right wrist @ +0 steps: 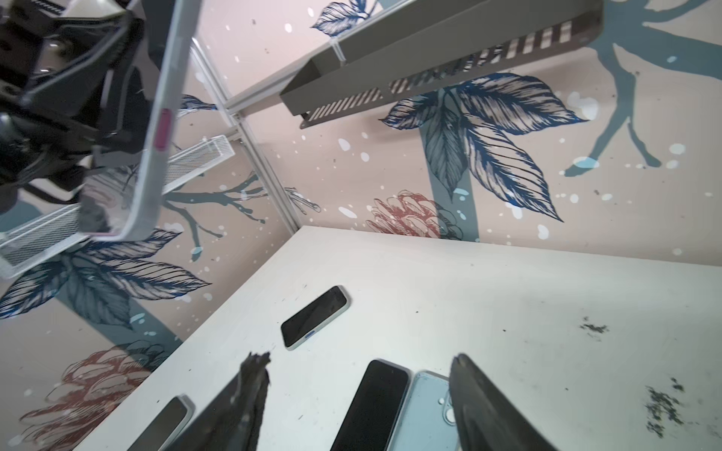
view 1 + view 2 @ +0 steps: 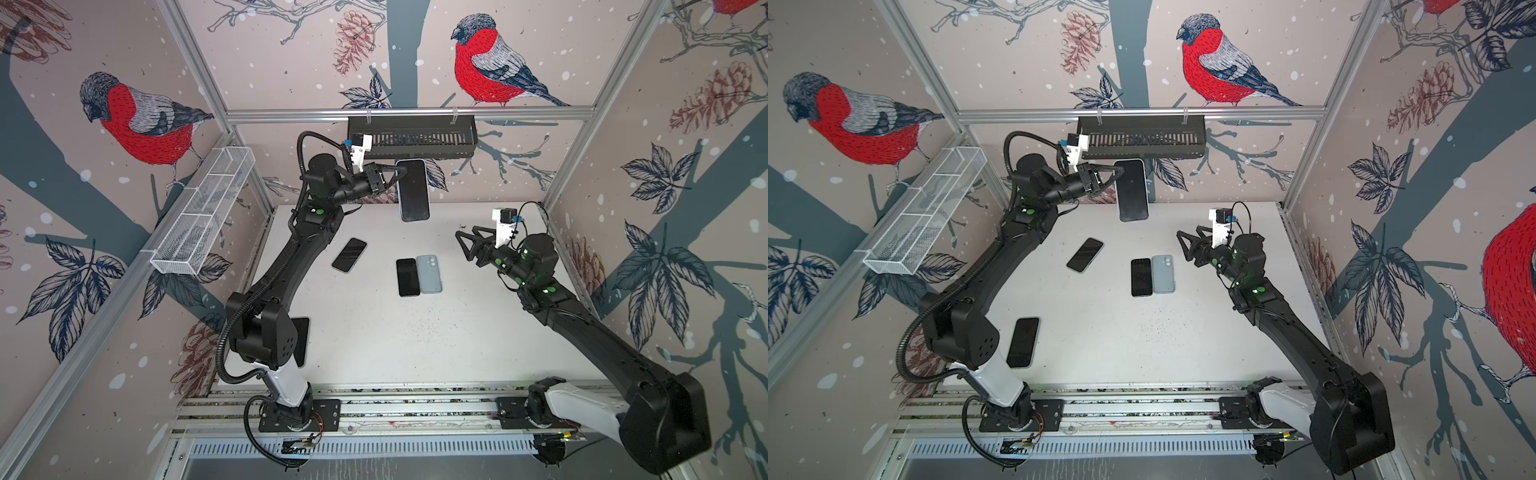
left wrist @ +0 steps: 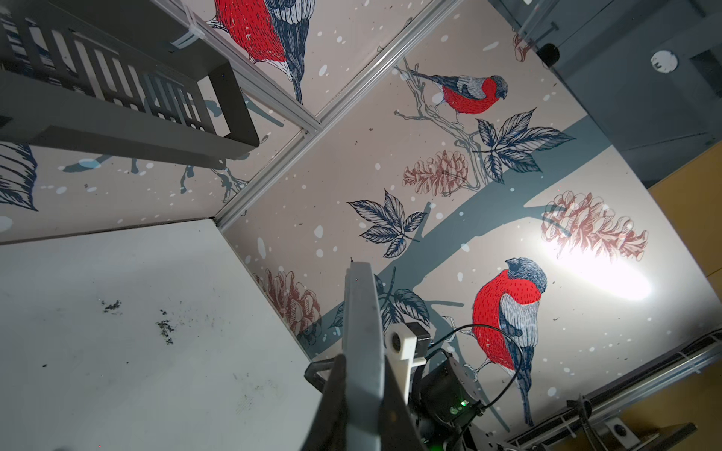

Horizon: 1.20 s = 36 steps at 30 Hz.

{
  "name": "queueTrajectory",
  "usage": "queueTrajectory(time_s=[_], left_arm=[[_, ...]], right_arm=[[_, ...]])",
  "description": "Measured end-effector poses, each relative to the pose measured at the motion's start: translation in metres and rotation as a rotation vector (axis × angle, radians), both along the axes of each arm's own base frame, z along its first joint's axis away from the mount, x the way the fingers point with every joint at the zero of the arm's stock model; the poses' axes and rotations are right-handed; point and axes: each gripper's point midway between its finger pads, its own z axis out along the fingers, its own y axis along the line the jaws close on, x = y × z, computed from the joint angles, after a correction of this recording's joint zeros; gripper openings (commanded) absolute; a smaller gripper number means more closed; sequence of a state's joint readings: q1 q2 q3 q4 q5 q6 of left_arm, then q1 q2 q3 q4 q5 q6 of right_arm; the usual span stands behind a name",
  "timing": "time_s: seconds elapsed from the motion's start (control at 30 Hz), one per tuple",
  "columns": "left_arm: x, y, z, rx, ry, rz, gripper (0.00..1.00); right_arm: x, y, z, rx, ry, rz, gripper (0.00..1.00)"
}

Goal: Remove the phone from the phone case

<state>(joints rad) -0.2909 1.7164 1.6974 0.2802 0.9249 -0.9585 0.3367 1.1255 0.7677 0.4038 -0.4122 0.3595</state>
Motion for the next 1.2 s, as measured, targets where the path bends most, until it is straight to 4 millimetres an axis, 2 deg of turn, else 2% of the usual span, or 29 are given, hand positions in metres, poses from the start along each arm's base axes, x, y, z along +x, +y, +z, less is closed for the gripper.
queueTrajectory(time_s=[0.2, 0.57, 0.63, 0.77, 0.93, 1.07, 1.2], left_arm=[[-0.012, -0.001, -0.001, 0.062, -0.099, -0.032, 0.00], [-0.050, -0.011, 0.009, 0.092, -0.252, -0.107, 0.00], [-0.058, -0.012, 0.012, 0.098, -0.291, -0.113, 0.00], [-0.072, -0.012, 0.016, 0.103, -0.353, -0.132, 0.00], [-0.073, -0.011, 0.010, 0.109, -0.361, -0.128, 0.00], [-0.078, -0.012, 0.013, 0.101, -0.387, -0.132, 0.00], [-0.080, -0.014, 0.013, 0.095, -0.403, -0.138, 0.00]], right_arm=[[-0.022, 0.017, 0.009, 0.032, -0.093, 0.150, 0.72], [-0.039, 0.066, 0.036, 0.030, -0.216, 0.434, 0.61], [-0.037, 0.073, 0.035, 0.021, -0.220, 0.461, 0.59], [-0.039, 0.082, 0.034, 0.020, -0.216, 0.510, 0.55], [-0.048, 0.089, 0.039, 0.023, -0.238, 0.564, 0.50], [-0.053, 0.093, 0.043, 0.025, -0.257, 0.595, 0.43], [-0.054, 0.096, 0.044, 0.027, -0.266, 0.616, 0.41]])
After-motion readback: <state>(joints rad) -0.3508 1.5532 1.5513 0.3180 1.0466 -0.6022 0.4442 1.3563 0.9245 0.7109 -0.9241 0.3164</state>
